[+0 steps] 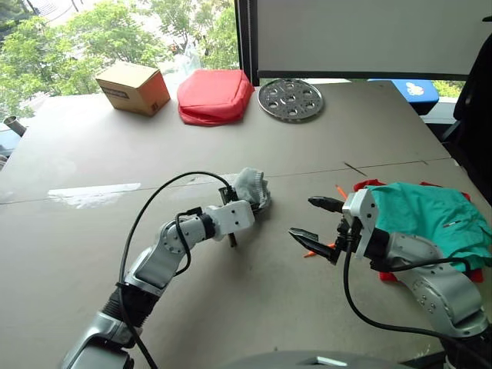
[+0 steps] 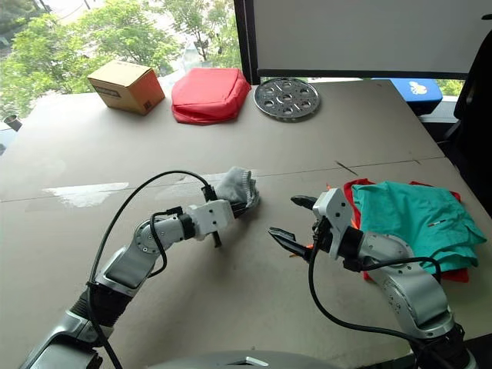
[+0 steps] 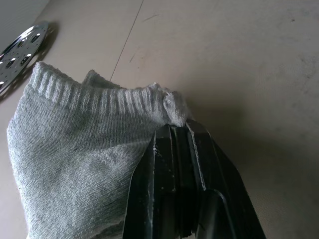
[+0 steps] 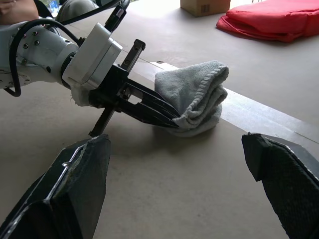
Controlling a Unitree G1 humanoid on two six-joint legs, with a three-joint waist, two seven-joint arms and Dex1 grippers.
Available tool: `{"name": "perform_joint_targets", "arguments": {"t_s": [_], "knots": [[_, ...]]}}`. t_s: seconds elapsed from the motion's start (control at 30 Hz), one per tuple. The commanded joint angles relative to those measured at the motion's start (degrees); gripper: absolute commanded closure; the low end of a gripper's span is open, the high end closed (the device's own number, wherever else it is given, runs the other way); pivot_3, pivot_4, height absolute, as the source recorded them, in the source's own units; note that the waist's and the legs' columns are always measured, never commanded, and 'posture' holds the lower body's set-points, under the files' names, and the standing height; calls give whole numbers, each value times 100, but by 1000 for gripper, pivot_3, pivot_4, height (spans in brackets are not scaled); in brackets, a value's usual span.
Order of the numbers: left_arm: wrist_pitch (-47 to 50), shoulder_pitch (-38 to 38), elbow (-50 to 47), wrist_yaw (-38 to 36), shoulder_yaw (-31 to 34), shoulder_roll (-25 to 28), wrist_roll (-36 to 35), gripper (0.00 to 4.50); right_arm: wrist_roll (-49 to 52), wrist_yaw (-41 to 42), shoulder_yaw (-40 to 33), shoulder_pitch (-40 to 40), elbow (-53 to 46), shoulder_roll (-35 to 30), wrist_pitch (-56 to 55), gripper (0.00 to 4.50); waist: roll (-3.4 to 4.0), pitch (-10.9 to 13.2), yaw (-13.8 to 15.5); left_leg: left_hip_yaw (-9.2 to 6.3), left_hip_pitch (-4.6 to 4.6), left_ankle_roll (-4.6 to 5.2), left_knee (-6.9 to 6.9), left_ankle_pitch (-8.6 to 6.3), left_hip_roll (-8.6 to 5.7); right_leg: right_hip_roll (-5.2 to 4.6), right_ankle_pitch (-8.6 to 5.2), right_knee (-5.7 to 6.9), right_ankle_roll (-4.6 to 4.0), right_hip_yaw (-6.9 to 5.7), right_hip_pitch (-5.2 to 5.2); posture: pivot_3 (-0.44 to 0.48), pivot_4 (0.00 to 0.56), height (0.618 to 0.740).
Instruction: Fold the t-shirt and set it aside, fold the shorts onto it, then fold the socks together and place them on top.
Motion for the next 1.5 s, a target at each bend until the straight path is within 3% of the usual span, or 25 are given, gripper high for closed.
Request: {"name": "perform_joint_targets", "arguments": {"t_s": [0.03, 0.13, 0.2, 0.27, 0.33, 0.4, 0.5, 0.6, 0.77, 0.83, 0.9, 1.0, 1.13, 1.2, 1.27, 1.5], "knots": [[384, 181, -157, -335, 417, -136, -845, 3172, 285, -99, -175, -182, -279, -1, 276, 0, -1, 0, -12, 2, 0, 1, 4, -1, 1, -1, 0, 2, 1, 1, 0, 0, 150, 740], [1301, 651, -1178, -687, 1212, -29, -2262, 1897, 616, -212, -209, -683, -52, 193, 637, 0, -2, 5, -73, 9, -2, 3, 11, -1, 10, 1, 6, 9, -5, 7, -1, 0, 150, 740], [2080, 1023, -1911, -654, 1914, 114, -3279, 1809, 630, -248, -130, -1224, 381, 381, 780, 560, -2, 8, -135, 8, 0, 3, 12, -2, 24, 12, 10, 10, -12, 7, -2, 0, 150, 740], [2631, 1335, -2443, -664, 2381, 333, -3858, 1809, 647, -194, -49, -1680, 774, 532, 900, 1320, -1, 9, -159, 2, 1, 3, 11, -1, 27, 17, 10, 11, -13, 3, -3, 0, 150, 740], [3209, 1935, -3141, -640, 3031, 633, -4557, 1809, 453, -101, 200, -2410, 1528, 810, 891, 2366, 3, 8, -151, -11, 2, 3, 9, -1, 21, 19, 10, 10, -16, -1, -1, 0, 150, 740], [3598, 2573, -3755, -565, 3646, 822, -5086, 1809, 65, 54, 596, -3099, 2314, 1033, 724, 3058, 5, 11, -240, 10, 5, 8, 6, -5, 22, 20, 12, 8, -17, 17, -2, 0, 150, 740], [3821, 3416, -4490, -241, 4384, 761, -5516, 1809, -538, 119, 991, -3959, 3761, 1514, 236, 4354, 4, 10, -212, 13, 6, 15, 6, -9, 17, 18, 12, 4, -17, 24, -5, 0, 150, 740], [3810, 4213, -4962, -71, 4886, 552, -5615, 1809, -1011, 200, 1234, -4554, 5164, 2022, -209, 4354, 5, 11, -167, 15, 12, 13, 4, -9, 16, 21, 12, 6, -20, 28, -4, 0, 150, 740], [3637, 4668, -5243, 247, 4837, 184, -5398, 1809, -1957, 473, 1953, -4950, 7063, 2440, -761, 4354, 5, 11, -134, 8, 6, 11, 5, -9, 0, 9, 11, 5, -23, 26, -2, 0, 150, 740], [3577, 4713, -5276, 288, 4759, 106, -5314, 1809, -2312, 492, 2169, -4850, 7421, 2400, -1138, 4354, 16, 3, -163, 13, 10, 10, 9, -8, -2, 9, 12, 7, -23, 30, -1, 0, 150, 740], [3499, 4782, -5251, 255, 4743, 57, -5233, 1809, -2087, 519, 1745, -4780, 7332, 2454, -1323, 4354, 22, -13, -170, 23, 25, 9, 7, -8, -6, 13, 11, 14, -22, 39, 3, 0, 150, 740], [3371, 4862, -5109, 157, 4874, 8, -5204, 1809, -1458, 824, 1102, -4642, 6235, 2348, -795, 3643, 24, -11, -163, 24, 49, 7, -4, -7, -4, 21, 10, 16, -23, 41, 21, 0, 150, 740], [3251, 5041, -4986, -113, 5033, 48, -5188, 1809, -1116, 717, 722, -4469, 5120, 2199, 76, 1861, 26, -10, -183, 31, 44, 8, -10, -8, -2, 22, 10, 14, -23, 51, 12, 0, 150, 740], [3213, 5104, -4949, -215, 5106, 78, -5200, 1809, -1085, 646, 652, -4478, 5005, 2185, 387, 687, 25, -11, -189, 50, 53, 8, -22, -8, -1, 26, 10, 14, -23, 65, 6, 0, 150, 740], [3201, 5132, -4927, -276, 5176, 93, -5222, 1809, -1178, 488, 607, -4609, 5297, 2273, 496, 40, 23, -12, -197, 64, 61, 9, -28, -8, 5, 33, 10, 13, -23, 76, 5, 0, 150, 740], [3060, 5457, -4974, -382, 5319, -25, -5119, 1809, -1754, 353, 852, -5266, 7494, 2876, 103, 40, 20, -12, -302, 102, 81, 12, -44, -10, 12, 37, 10, 11, -24, 109, -1, 0, 150, 740]]}}
